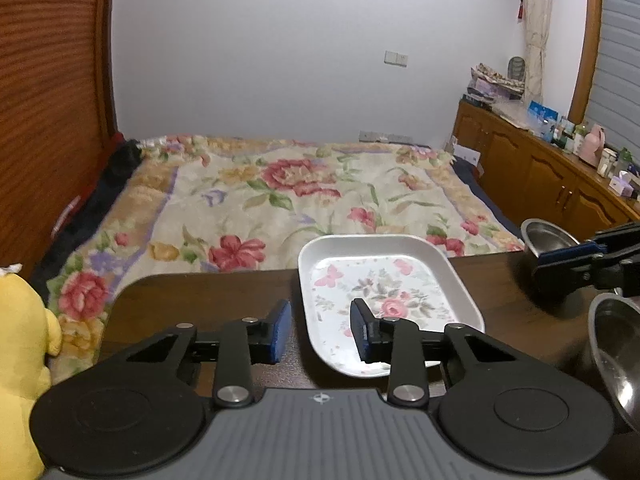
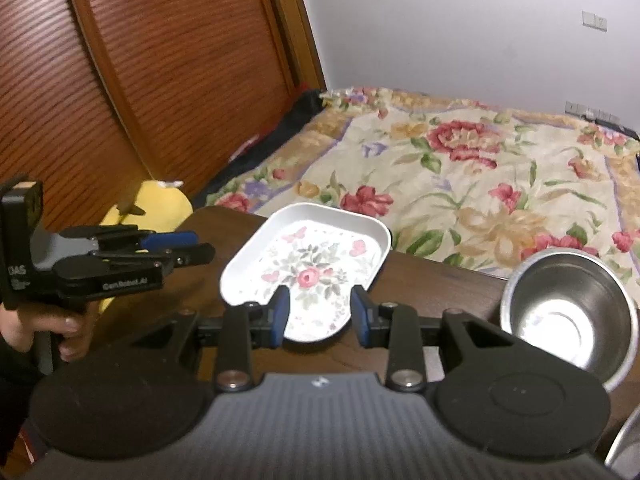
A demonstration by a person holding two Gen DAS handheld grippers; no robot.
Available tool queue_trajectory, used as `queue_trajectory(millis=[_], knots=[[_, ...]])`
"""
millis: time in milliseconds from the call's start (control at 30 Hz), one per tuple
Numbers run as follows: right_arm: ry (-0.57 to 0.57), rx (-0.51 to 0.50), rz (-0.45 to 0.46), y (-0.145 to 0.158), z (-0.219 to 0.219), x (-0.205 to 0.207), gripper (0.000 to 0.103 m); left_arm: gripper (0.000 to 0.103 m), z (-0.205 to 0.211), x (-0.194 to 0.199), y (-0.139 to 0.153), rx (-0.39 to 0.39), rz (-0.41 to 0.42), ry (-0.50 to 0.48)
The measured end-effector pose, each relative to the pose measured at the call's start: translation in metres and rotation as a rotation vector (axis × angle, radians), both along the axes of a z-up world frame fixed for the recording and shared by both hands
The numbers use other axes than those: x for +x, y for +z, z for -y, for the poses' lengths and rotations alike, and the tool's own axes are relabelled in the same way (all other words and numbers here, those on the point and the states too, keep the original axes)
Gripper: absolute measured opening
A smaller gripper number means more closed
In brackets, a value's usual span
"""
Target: Organize plates and bowls
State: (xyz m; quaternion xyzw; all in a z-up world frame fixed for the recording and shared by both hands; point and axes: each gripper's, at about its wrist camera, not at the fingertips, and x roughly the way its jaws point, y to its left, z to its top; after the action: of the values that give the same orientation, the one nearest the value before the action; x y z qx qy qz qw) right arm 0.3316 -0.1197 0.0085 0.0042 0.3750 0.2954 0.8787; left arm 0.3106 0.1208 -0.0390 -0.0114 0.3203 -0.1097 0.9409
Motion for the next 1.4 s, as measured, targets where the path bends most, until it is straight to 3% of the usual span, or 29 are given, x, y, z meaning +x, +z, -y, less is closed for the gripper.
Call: queue_trajectory(millis=[300,800,1133,1200,1400], knots=[[-0.019,-0.070,-0.080,-0.022,-0.019,0.033,0.034,0.030,-0.012,0.017,-0.016,-0.021,-0.033,-0.017],[-0.039,-0.069,-0.152,-0.040,-0.018,0.057,0.034,0.027,-0.009,0.026,-0.027,-0.040,-0.064,-0.029],[0.004,-0.098,-0.197,-0.049,-0.023,0.061,0.016,0.019,-0.008,0.031,-0.037,-0.063,-0.105,-0.027],[0.016,-0.094,-0.197,-0.050,-0.024,0.060,0.015,0.013,-0.009,0.031,-0.038,-0.084,-0.115,-0.033],[0.035,-0.093,-0.202,-0.044,-0.024,0.051,0.015,0.012,-0.006,0.018,-0.027,-0.056,-0.118,-0.021]])
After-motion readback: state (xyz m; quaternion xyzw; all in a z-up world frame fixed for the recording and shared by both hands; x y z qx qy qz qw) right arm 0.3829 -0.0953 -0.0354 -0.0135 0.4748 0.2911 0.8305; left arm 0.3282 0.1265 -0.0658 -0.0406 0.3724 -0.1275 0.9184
